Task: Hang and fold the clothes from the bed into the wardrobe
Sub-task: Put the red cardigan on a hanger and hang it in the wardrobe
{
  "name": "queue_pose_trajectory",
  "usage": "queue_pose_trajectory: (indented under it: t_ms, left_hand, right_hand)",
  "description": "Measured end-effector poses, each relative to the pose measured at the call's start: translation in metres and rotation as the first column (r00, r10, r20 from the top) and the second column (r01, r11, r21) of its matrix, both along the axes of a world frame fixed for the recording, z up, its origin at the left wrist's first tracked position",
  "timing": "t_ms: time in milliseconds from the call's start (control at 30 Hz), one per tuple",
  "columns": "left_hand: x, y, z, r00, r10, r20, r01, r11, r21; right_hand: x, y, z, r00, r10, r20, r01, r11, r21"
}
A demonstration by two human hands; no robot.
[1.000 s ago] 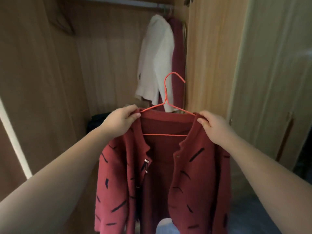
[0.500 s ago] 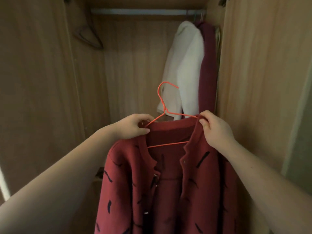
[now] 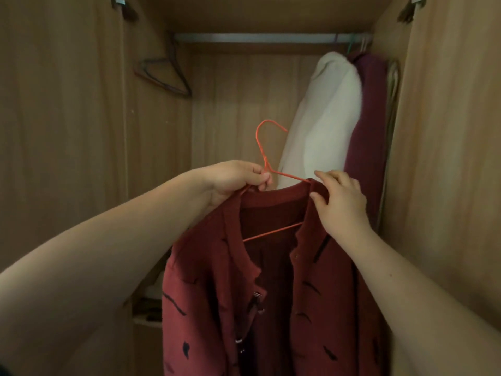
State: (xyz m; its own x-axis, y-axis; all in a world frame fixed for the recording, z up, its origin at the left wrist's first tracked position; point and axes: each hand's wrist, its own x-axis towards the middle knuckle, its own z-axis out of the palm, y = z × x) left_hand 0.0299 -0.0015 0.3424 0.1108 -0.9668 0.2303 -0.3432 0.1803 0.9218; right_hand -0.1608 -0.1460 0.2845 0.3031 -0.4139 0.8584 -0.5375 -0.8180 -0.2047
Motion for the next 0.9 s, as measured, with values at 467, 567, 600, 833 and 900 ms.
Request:
queue_pose_trajectory:
  t_ms: [467, 567, 600, 833, 900]
  left_hand:
    - [0.057, -0.072, 0.102, 0.594, 0.213, -0.775, -0.377, 0.925, -0.035]
    - [0.076, -0.085, 0.123, 0.643, 0.126, -0.756, -0.323, 0.939, -0.119]
    - [0.084, -0.090, 0.130, 0.664, 0.101, -0.741, -0.300, 0.944, -0.140]
    - [0.136, -0.134, 0.156, 0.712, -0.024, -0.702, -0.234, 0.934, -0.270]
    - [0.147, -0.146, 0.159, 0.735, -0.061, -0.676, -0.207, 0.928, -0.309]
  right_hand:
    - [0.093, 0.056, 0.109, 0.716, 0.648, 0.258, -0.643, 0.469, 0.606]
    - [0.101, 0.050, 0.153, 0.775, 0.617, 0.139, -0.516, 0.489, 0.703]
    - [0.103, 0.046, 0.168, 0.807, 0.590, 0.034, -0.438, 0.559, 0.704]
    - [0.156, 0.016, 0.227, 0.869, -0.040, -0.493, 0.203, 0.937, 0.283]
    - [0.179, -0.003, 0.220, 0.822, -0.257, -0.508, 0.335, 0.940, 0.067]
